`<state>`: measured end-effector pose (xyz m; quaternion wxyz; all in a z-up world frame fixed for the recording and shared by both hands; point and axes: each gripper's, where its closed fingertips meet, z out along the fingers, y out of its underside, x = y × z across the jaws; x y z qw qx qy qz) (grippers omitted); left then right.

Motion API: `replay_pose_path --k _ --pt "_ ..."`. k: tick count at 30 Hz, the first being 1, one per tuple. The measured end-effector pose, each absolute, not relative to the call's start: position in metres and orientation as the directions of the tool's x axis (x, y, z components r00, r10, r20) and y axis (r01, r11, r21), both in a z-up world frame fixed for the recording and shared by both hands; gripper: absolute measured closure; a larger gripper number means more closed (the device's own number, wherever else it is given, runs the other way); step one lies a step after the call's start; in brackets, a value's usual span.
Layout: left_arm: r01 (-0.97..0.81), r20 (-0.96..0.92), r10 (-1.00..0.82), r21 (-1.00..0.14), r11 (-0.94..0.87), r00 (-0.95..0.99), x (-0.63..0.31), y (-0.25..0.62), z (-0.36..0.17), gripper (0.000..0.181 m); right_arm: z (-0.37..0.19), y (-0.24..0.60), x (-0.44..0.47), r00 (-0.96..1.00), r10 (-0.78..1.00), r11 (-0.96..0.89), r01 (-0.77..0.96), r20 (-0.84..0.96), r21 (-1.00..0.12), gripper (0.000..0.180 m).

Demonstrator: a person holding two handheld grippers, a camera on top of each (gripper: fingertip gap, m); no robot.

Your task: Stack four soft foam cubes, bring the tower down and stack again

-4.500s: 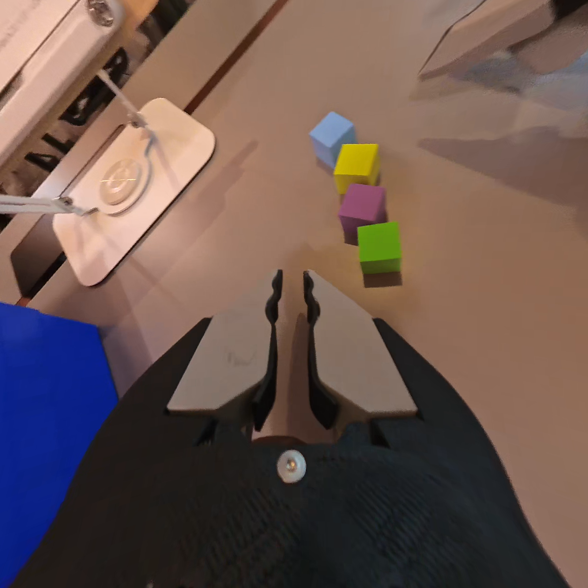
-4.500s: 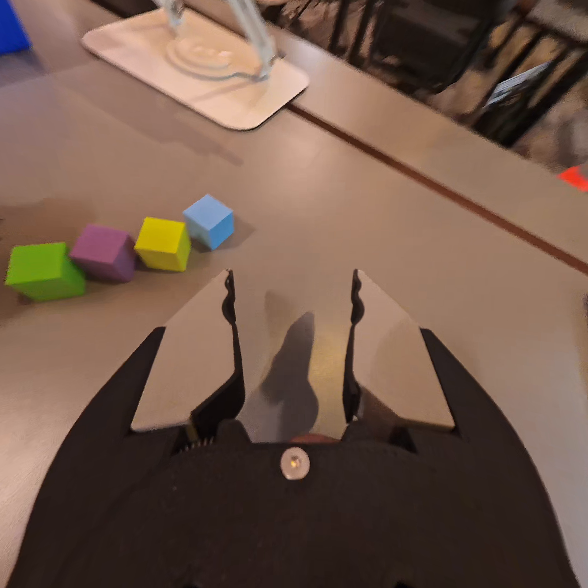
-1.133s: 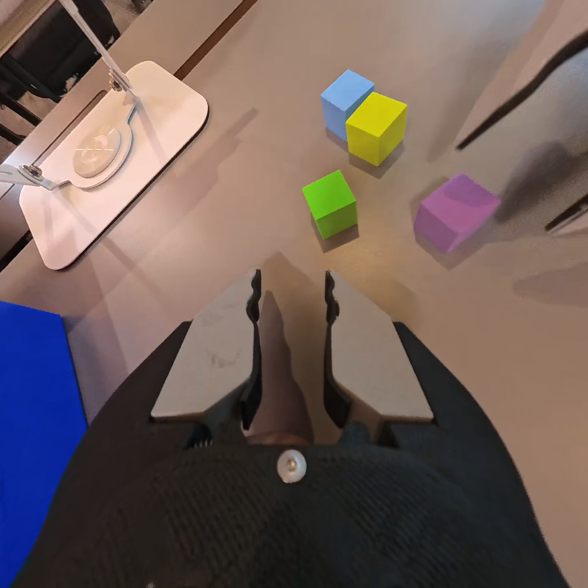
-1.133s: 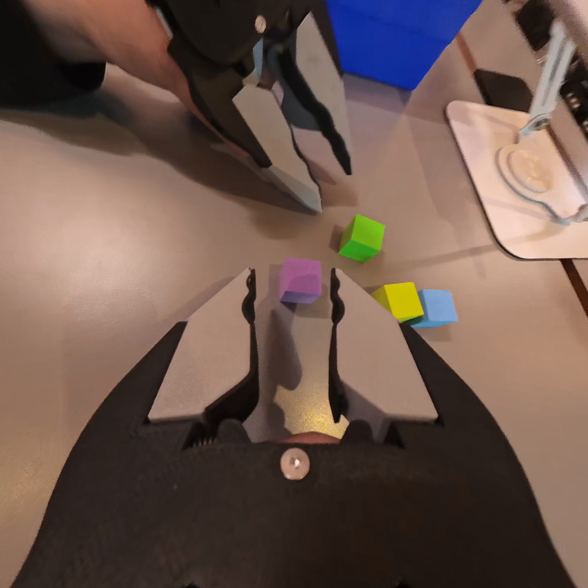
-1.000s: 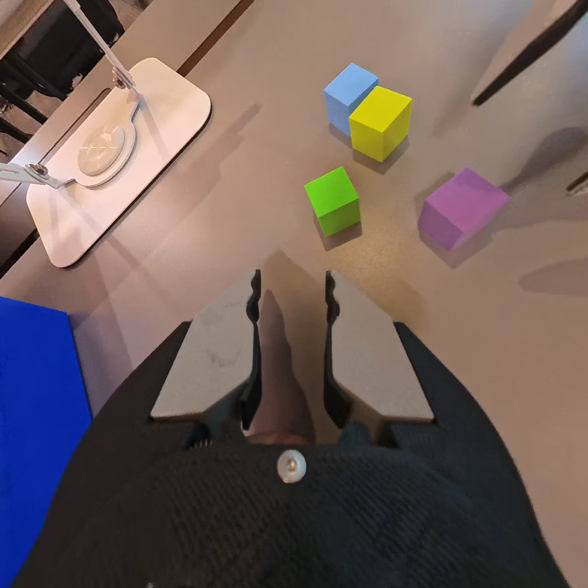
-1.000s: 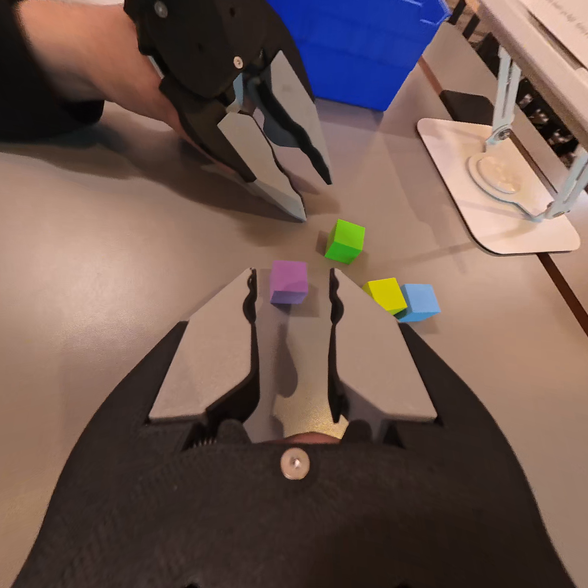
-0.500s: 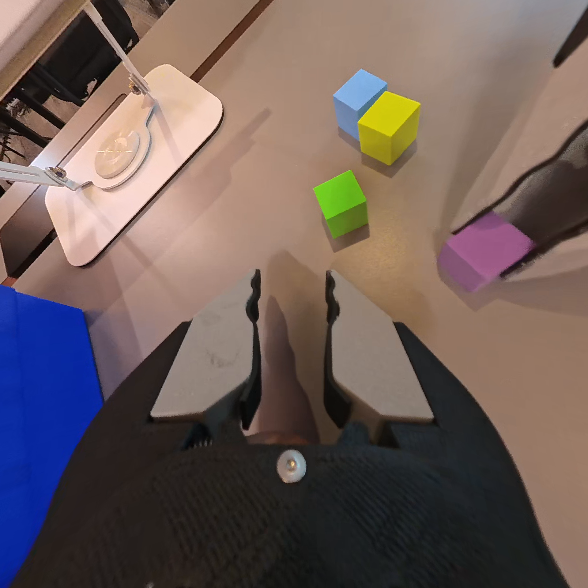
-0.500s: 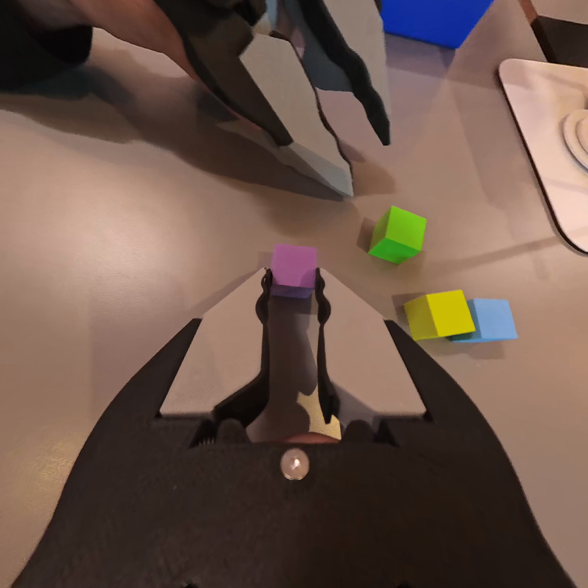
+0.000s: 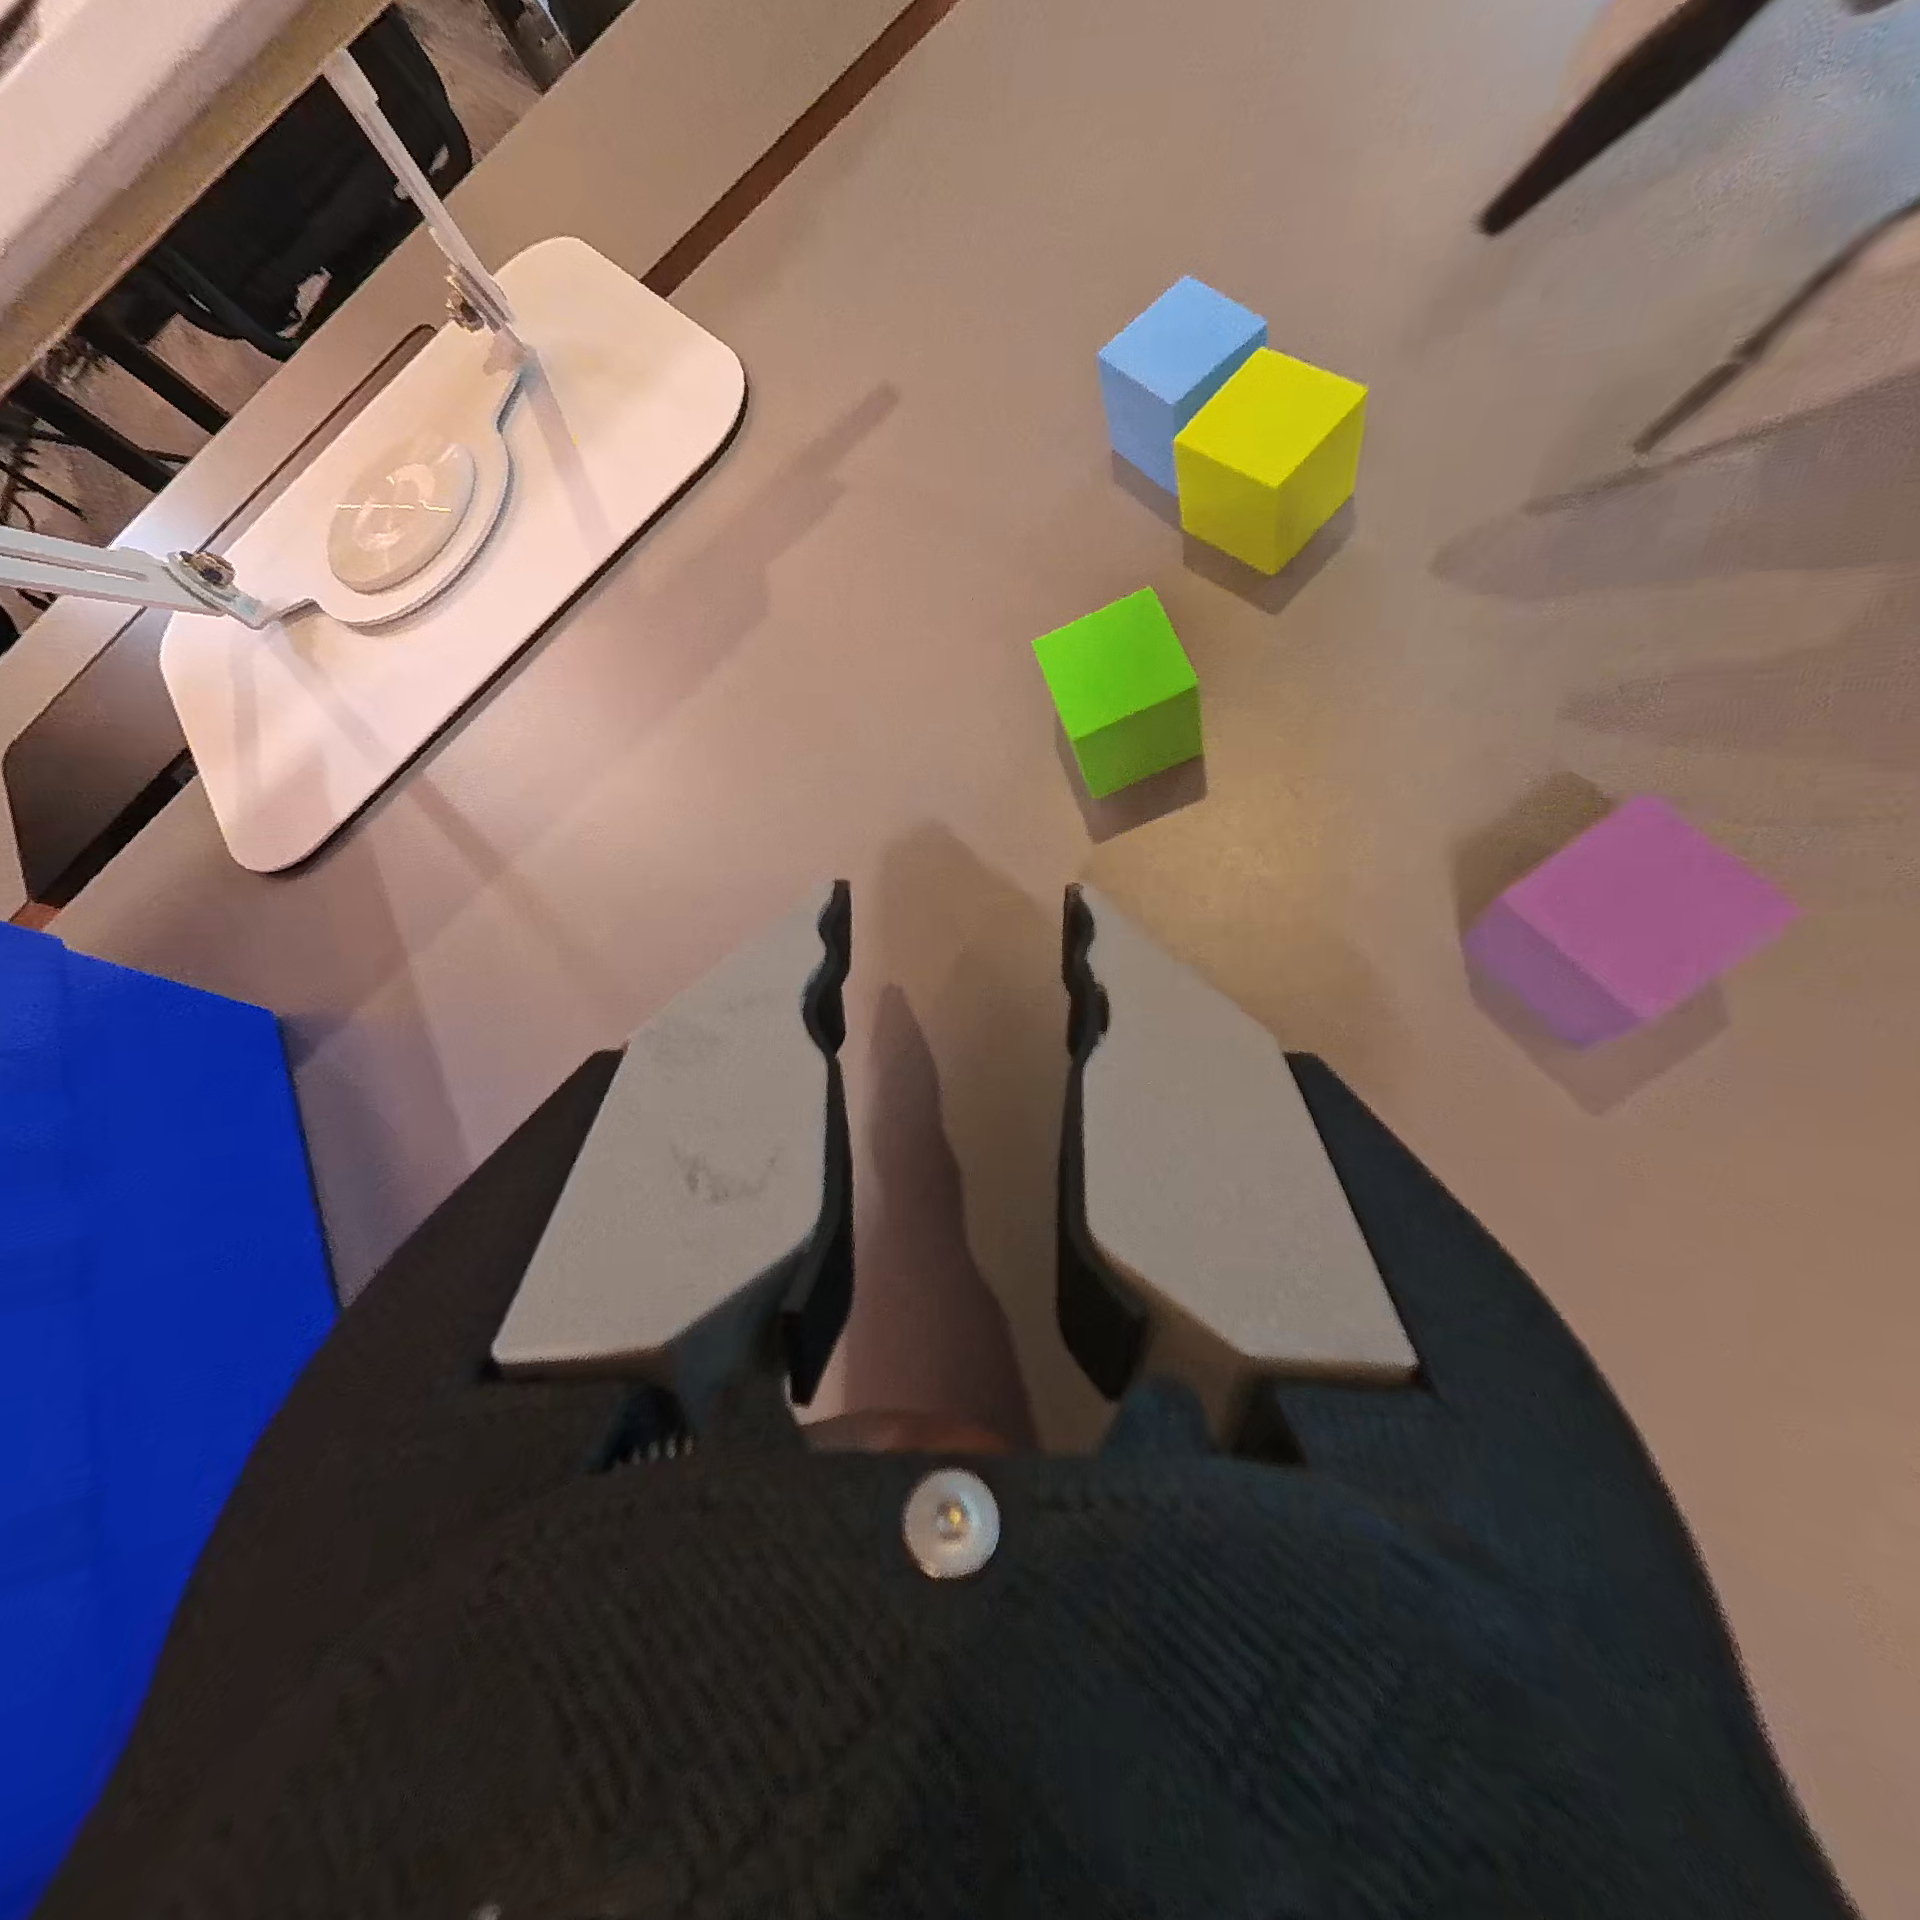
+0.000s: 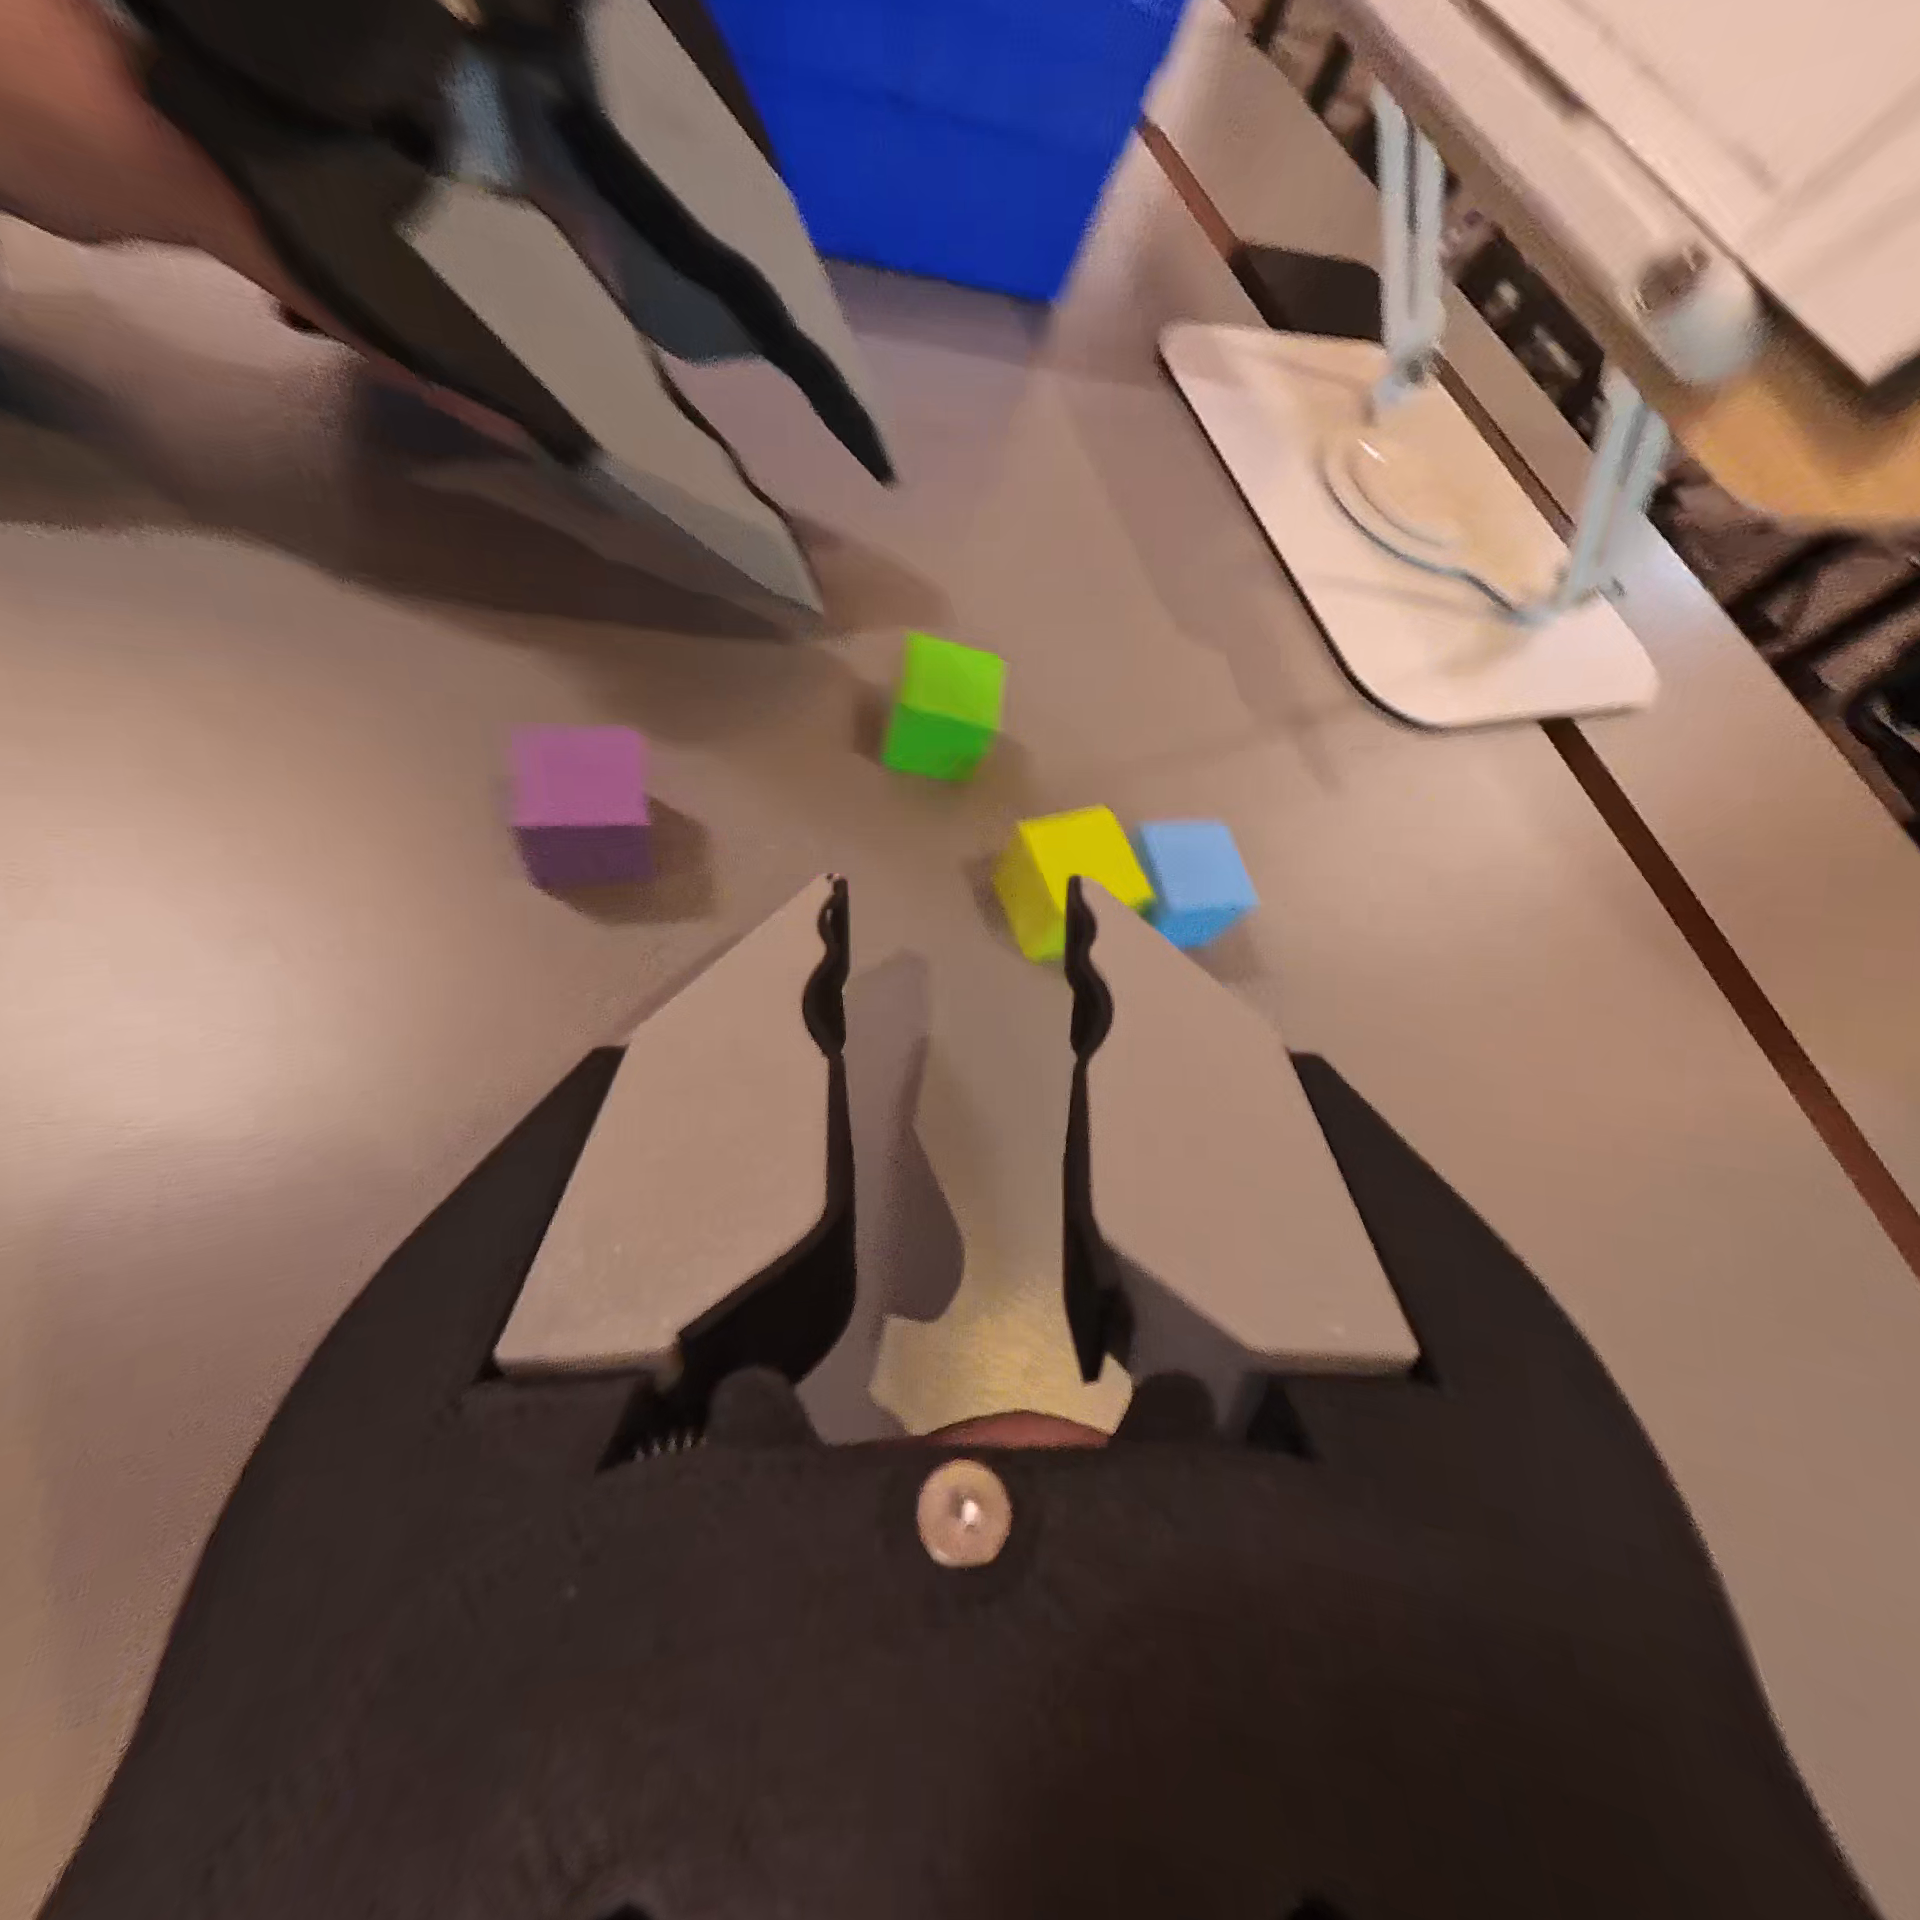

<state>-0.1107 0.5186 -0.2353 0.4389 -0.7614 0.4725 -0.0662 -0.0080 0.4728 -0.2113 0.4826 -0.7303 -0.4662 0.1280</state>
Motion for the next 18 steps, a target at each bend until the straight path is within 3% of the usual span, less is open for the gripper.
replay_pose_path --k 5,10,13,15,18 --pt "-0.681 -0.333 -0.779 -0.715 -0.158 0.531 -0.109 0.518 -0.238 0.142 -0.219 0.51 0.008 0.603 0.729 -0.114 0.574 0.324 -0.811 0.144" --pt "-0.693 -0.345 -0.777 -0.704 -0.155 0.526 -0.111 0.519 -0.24 0.142 -0.235 0.516 -0.008 0.526 0.775 -0.108 0.656 0.35 -0.747 0.147" --pt "-0.693 -0.351 -0.775 -0.705 -0.152 0.526 -0.113 0.519 -0.239 0.142 -0.24 0.502 -0.017 0.452 0.815 -0.065 0.695 0.364 -0.716 0.14" --pt "-0.691 -0.351 -0.774 -0.707 -0.151 0.528 -0.113 0.519 -0.238 0.142 -0.235 0.482 -0.023 0.392 0.867 -0.051 0.682 0.306 -0.73 0.156" --pt "-0.682 -0.346 -0.774 -0.716 -0.148 0.531 -0.112 0.518 -0.235 0.142 -0.212 0.472 -0.022 0.415 0.861 -0.028 0.614 0.293 -0.789 0.146"
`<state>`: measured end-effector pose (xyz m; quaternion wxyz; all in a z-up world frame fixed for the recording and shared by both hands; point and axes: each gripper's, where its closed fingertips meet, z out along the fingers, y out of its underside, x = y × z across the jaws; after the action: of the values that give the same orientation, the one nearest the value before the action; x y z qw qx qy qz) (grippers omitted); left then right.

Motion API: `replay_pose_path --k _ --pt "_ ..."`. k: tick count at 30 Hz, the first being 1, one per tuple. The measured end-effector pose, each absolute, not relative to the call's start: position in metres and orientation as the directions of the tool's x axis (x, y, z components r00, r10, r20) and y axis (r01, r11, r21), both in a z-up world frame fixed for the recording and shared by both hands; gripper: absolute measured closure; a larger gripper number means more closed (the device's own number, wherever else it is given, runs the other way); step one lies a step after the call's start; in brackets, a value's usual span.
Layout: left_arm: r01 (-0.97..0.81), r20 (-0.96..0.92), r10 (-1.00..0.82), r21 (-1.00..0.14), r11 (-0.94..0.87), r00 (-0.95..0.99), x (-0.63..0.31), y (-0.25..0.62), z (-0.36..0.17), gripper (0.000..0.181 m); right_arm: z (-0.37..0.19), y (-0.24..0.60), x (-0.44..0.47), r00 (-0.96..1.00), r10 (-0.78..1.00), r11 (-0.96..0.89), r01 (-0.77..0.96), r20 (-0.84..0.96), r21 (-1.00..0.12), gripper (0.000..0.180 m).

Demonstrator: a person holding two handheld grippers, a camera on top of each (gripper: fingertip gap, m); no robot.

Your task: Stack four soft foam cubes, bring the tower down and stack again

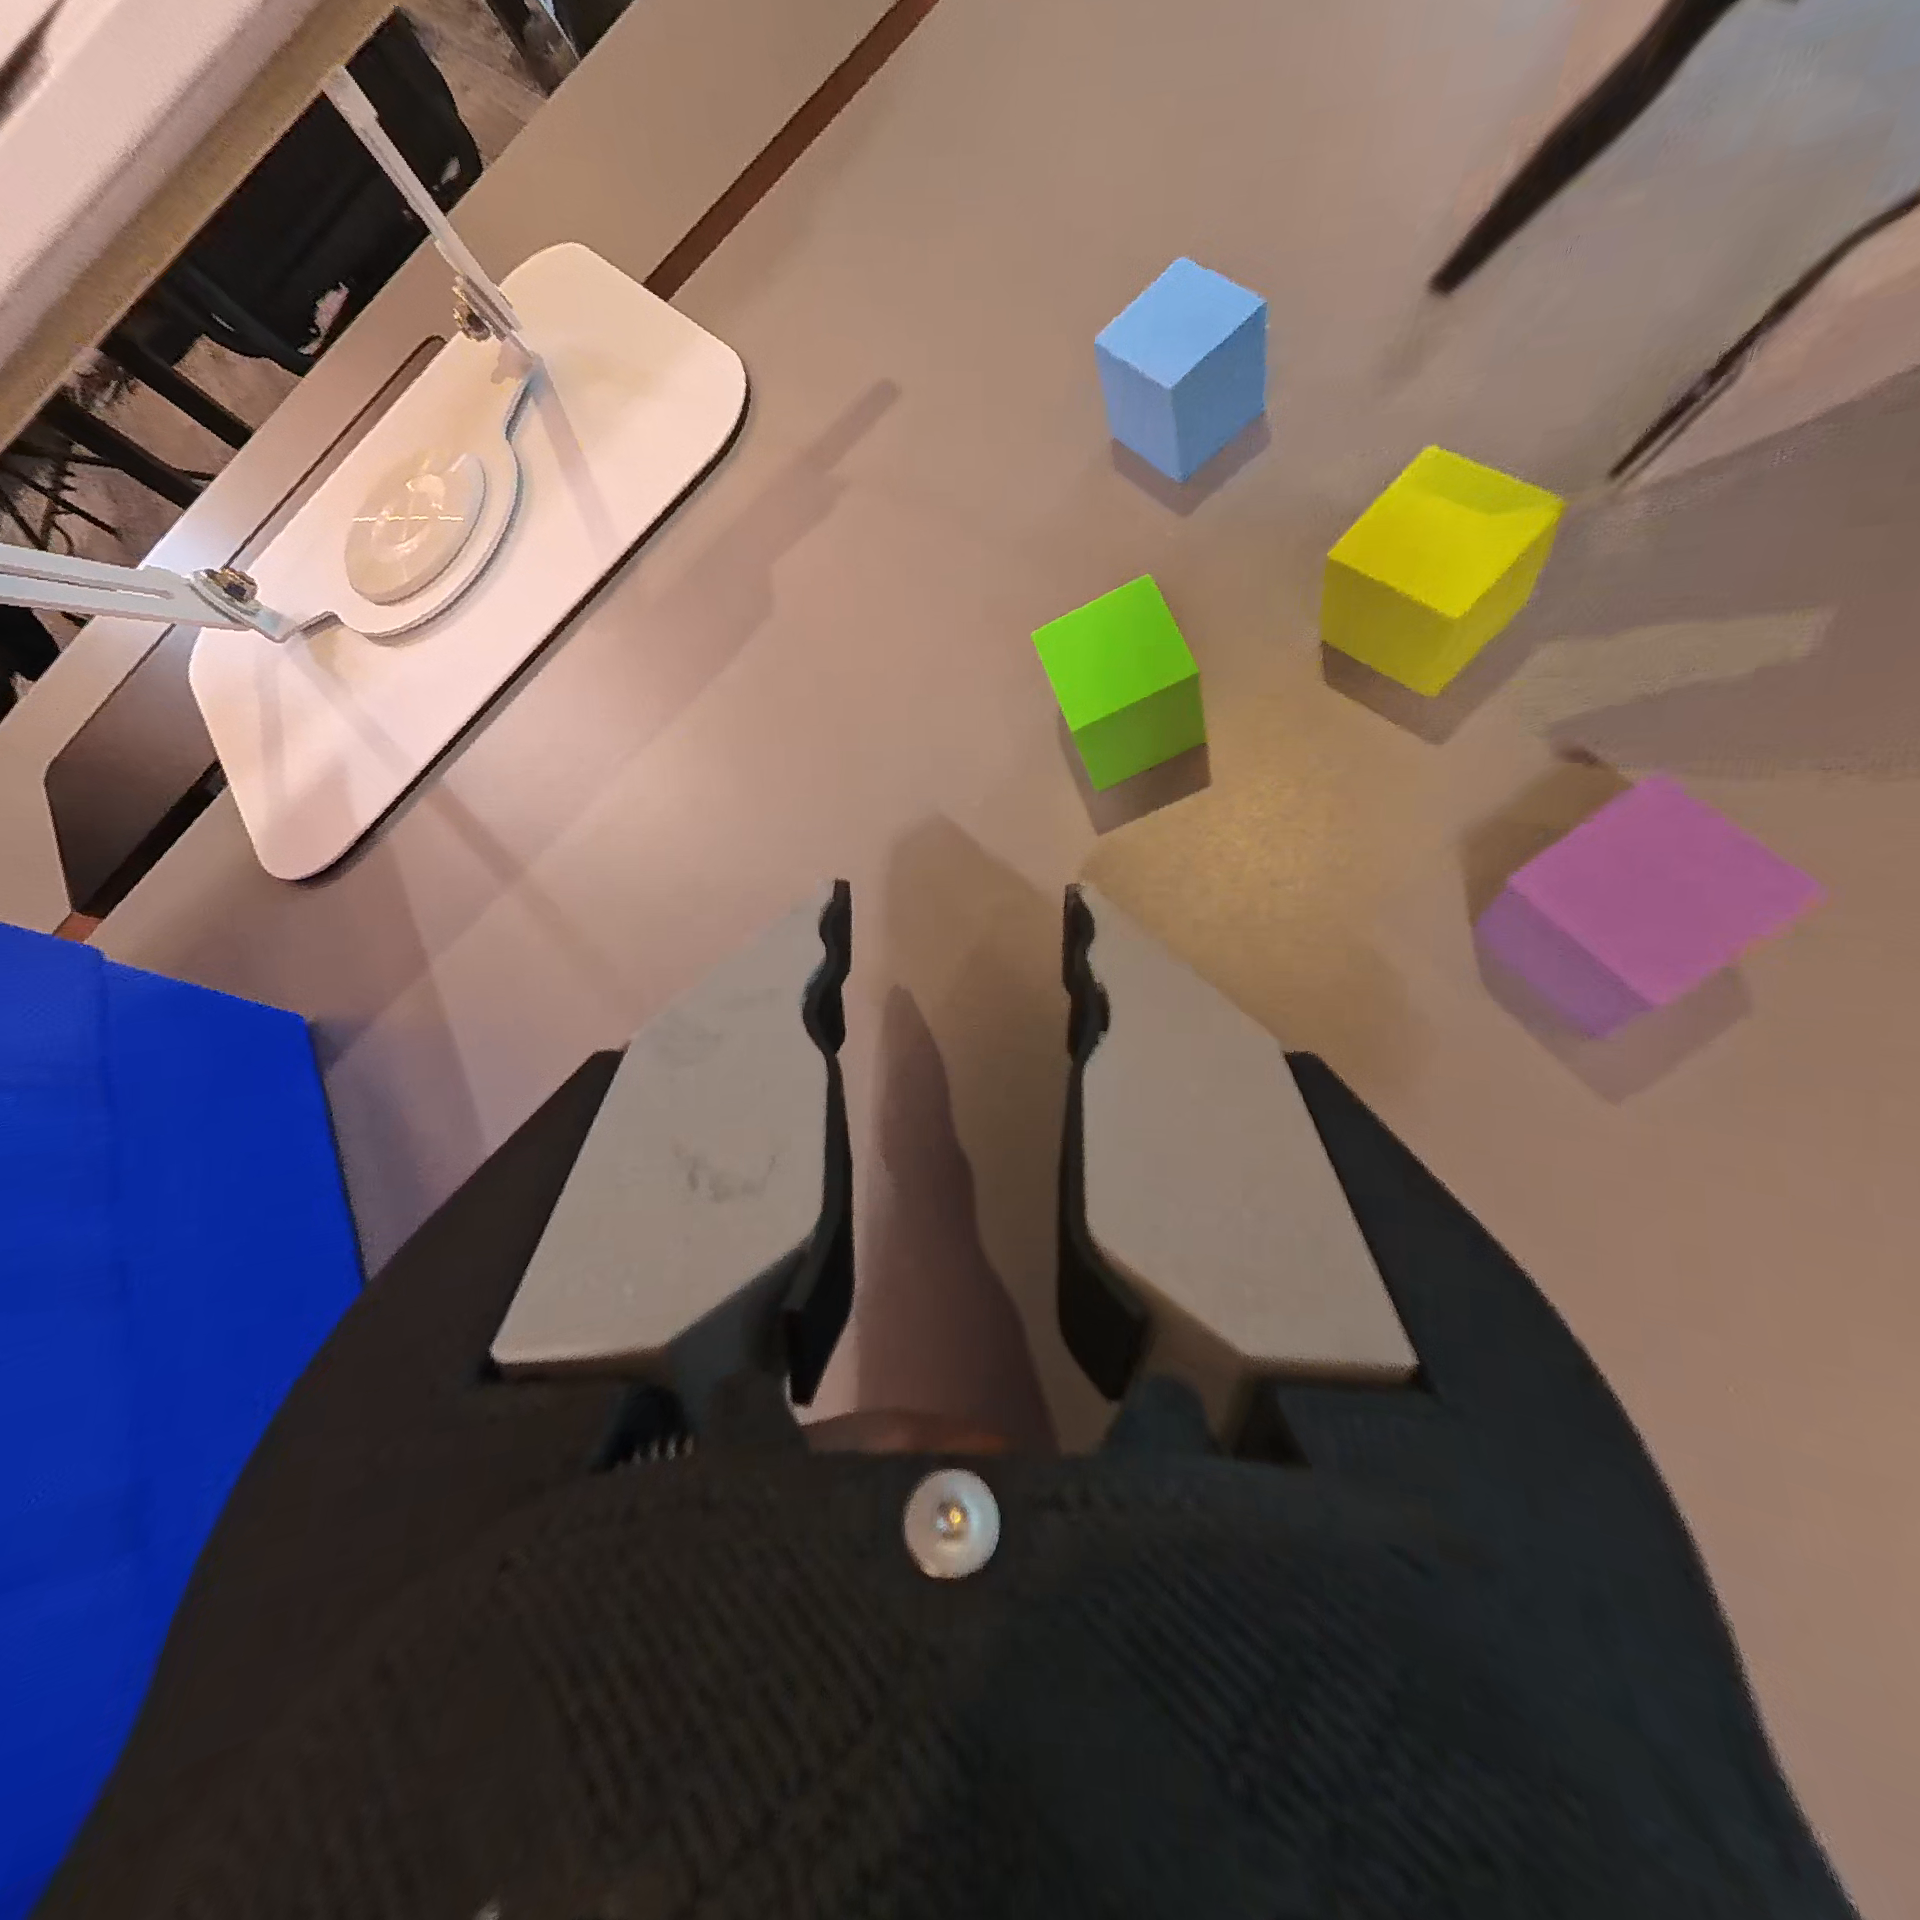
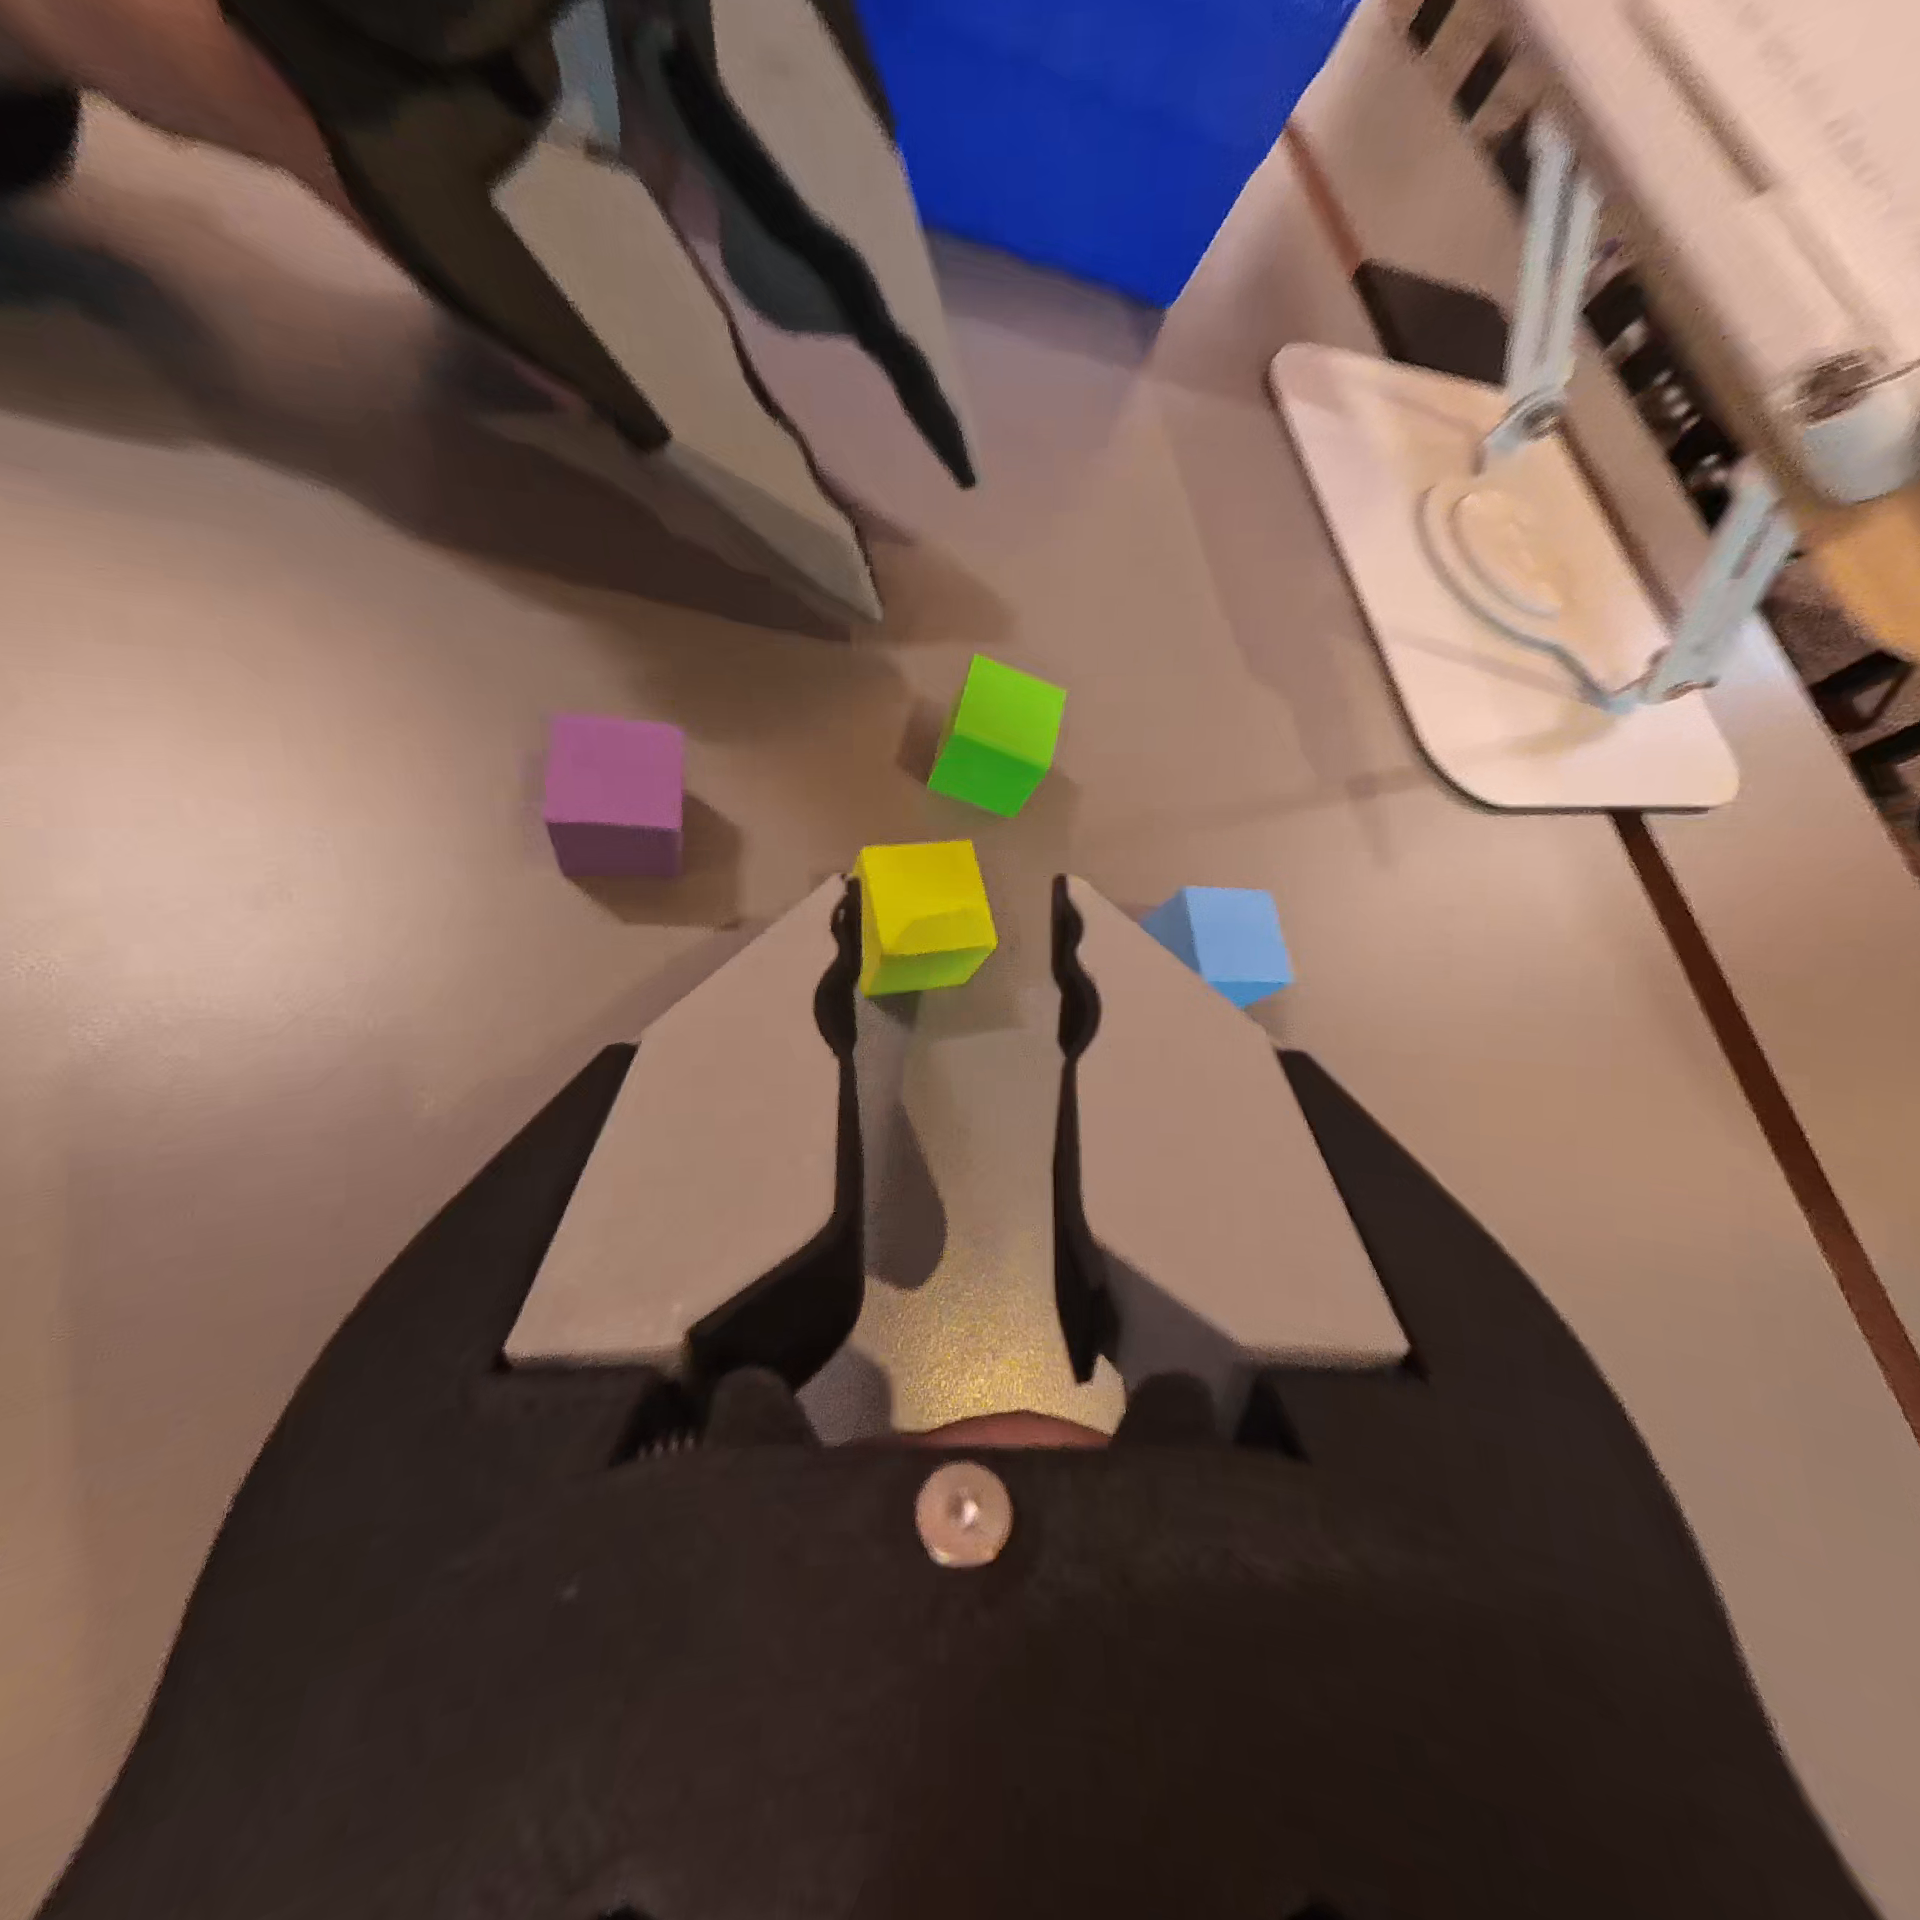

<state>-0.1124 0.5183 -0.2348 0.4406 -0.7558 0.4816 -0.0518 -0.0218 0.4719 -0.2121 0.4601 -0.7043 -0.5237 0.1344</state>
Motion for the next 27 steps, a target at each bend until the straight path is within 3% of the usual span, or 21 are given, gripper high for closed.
replay_pose_path --k 3,9,13,27 --pt "-0.685 -0.349 -0.776 -0.715 -0.142 0.525 -0.111 0.517 -0.235 0.142 -0.198 0.466 -0.021 0.448 0.86 -0.046 0.545 0.244 -0.838 0.141" --pt "-0.7 -0.361 -0.778 -0.701 -0.138 0.515 -0.11 0.516 -0.238 0.142 -0.229 0.474 -0.027 0.431 0.868 -0.087 0.62 0.246 -0.78 0.135" --pt "-0.701 -0.361 -0.777 -0.699 -0.141 0.516 -0.111 0.517 -0.239 0.142 -0.249 0.48 -0.031 0.419 0.881 -0.128 0.659 0.221 -0.741 0.15" --pt "-0.721 -0.389 -0.772 -0.681 -0.127 0.503 -0.113 0.517 -0.241 0.142 -0.211 0.437 -0.063 0.395 0.916 -0.178 0.561 0.073 -0.808 0.151"
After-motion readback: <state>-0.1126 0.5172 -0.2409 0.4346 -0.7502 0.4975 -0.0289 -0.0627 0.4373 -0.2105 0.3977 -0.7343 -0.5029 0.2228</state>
